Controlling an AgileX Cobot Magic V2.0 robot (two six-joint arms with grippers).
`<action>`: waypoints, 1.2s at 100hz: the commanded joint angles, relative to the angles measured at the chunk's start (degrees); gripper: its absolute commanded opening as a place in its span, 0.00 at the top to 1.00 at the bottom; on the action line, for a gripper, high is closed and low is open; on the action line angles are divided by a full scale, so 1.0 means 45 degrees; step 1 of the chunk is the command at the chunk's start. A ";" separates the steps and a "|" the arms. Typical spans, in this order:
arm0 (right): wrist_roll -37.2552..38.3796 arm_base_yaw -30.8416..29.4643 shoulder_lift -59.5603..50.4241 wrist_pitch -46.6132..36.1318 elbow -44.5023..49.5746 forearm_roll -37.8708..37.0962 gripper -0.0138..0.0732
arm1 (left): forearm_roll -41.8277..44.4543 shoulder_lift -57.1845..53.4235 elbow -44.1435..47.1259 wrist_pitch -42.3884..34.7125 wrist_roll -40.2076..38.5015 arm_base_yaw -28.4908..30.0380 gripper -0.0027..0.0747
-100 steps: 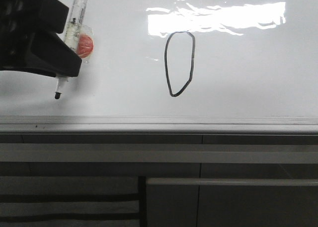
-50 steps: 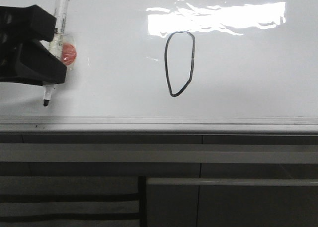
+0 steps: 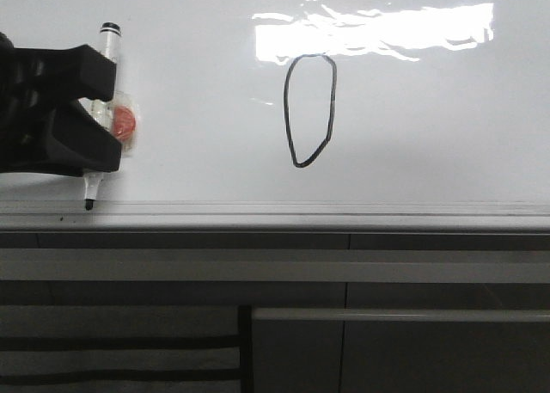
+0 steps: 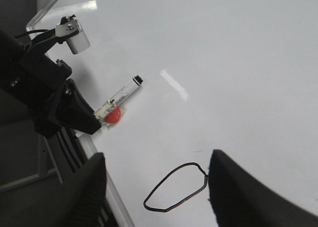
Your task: Write number 0 on whiteboard
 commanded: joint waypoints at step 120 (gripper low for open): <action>0.0008 -0.0076 -0.0062 -0.0972 -0.0466 0.0153 0.41 | -0.0211 -0.0138 -0.0305 -0.0155 -0.0141 0.0554 0.62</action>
